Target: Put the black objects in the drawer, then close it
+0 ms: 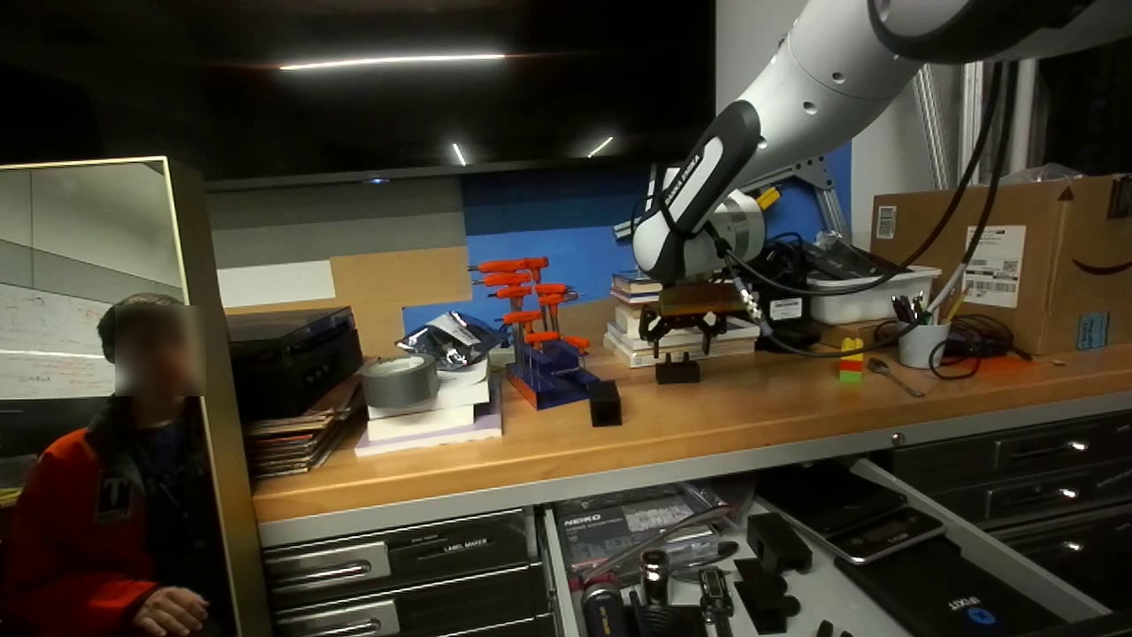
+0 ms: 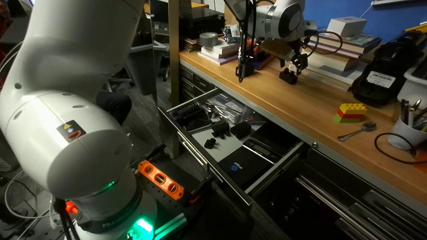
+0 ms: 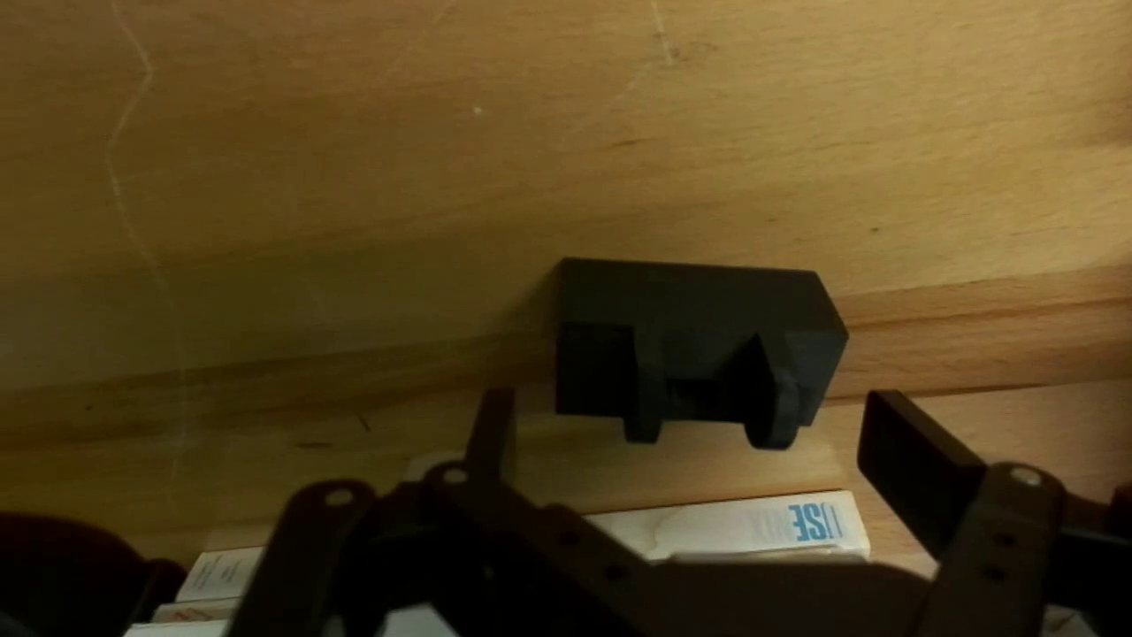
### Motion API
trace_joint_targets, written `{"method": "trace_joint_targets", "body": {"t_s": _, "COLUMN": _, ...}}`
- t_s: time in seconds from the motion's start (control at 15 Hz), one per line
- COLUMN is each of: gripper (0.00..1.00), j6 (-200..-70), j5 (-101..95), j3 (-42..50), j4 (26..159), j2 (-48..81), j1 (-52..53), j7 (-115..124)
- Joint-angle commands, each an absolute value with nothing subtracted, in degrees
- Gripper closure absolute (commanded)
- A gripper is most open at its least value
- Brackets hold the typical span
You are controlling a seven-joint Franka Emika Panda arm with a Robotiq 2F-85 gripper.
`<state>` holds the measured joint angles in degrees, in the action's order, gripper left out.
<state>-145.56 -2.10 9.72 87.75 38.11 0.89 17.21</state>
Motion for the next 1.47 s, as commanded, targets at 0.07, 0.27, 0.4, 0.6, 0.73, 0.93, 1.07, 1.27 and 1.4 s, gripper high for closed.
{"method": "trace_joint_targets", "body": {"t_s": 0.07, "gripper": 0.00, "j6": -144.7, "j5": -2.3, "j3": 9.7, "j4": 85.2, "j2": 39.4, "j1": 0.8, "j7": 17.9}}
{"method": "trace_joint_targets", "body": {"t_s": 0.27, "gripper": 0.00, "j6": -144.5, "j5": -2.0, "j3": 9.5, "j4": 84.6, "j2": 40.2, "j1": 0.4, "j7": 17.6}}
{"method": "trace_joint_targets", "body": {"t_s": 0.4, "gripper": 0.00, "j6": -144.2, "j5": -1.9, "j3": 9.5, "j4": 84.3, "j2": 40.8, "j1": 0.2, "j7": 17.5}}
{"method": "trace_joint_targets", "body": {"t_s": 0.6, "gripper": 0.00, "j6": -144.3, "j5": -1.8, "j3": 9.5, "j4": 84.0, "j2": 41.2, "j1": -0.1, "j7": 17.5}}
{"method": "trace_joint_targets", "body": {"t_s": 0.73, "gripper": 0.25, "j6": -144.4, "j5": -1.9, "j3": 9.6, "j4": 83.8, "j2": 41.4, "j1": -0.1, "j7": 17.4}}
{"method": "trace_joint_targets", "body": {"t_s": 0.93, "gripper": 0.42, "j6": -144.6, "j5": -2.2, "j3": 9.8, "j4": 83.6, "j2": 41.3, "j1": 0.1, "j7": 17.5}}
{"method": "trace_joint_targets", "body": {"t_s": 1.07, "gripper": 0.58, "j6": -144.7, "j5": -2.3, "j3": 9.9, "j4": 83.5, "j2": 41.2, "j1": 0.1, "j7": 17.6}}
{"method": "trace_joint_targets", "body": {"t_s": 1.27, "gripper": 0.80, "j6": -144.4, "j5": -2.5, "j3": 10.2, "j4": 83.5, "j2": 41.2, "j1": 0.2, "j7": 18.0}}
{"method": "trace_joint_targets", "body": {"t_s": 1.4, "gripper": 0.76, "j6": -140.9, "j5": -1.9, "j3": 10.1, "j4": 84.3, "j2": 40.3, "j1": 0.0, "j7": 18.4}}
